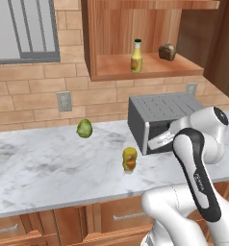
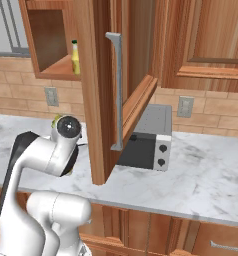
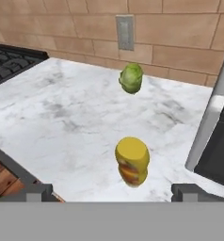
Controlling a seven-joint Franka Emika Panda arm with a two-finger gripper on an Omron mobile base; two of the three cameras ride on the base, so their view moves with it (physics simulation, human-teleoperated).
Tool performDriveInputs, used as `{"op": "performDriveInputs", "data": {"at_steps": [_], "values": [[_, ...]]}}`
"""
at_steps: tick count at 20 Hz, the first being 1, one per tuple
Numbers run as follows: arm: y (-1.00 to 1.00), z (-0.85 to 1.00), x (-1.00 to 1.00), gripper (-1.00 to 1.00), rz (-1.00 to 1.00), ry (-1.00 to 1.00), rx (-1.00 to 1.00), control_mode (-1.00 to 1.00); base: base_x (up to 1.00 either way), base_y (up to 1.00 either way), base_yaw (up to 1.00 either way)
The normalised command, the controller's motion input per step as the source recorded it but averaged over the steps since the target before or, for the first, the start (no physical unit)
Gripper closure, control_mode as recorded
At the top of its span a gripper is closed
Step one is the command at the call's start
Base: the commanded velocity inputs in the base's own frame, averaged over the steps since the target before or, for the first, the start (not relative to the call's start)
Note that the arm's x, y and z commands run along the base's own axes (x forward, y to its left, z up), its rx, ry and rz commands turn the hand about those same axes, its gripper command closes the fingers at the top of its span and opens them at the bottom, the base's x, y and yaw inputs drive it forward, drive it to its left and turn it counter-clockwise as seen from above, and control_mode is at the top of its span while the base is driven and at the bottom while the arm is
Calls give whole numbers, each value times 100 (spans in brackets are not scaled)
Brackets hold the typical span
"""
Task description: Pick the mustard and mustard from the counter and place them in the cabinet.
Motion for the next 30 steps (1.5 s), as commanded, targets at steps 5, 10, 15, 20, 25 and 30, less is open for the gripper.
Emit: {"op": "performDriveInputs", "data": {"at_steps": [5,10,15,20,25,30], "values": [[0,-9,0,-100,18,0,-3,-100,0,0,0],[0,-6,-3,-100,17,0,-10,-100,0,0,0],[0,-2,-5,-100,17,0,-13,-100,0,0,0],[0,-6,-6,-100,18,-1,-14,-100,0,0,0],[-4,-7,0,-100,26,0,-5,-100,0,0,0],[-8,-3,0,-100,21,0,0,-100,0,0,0]]}}
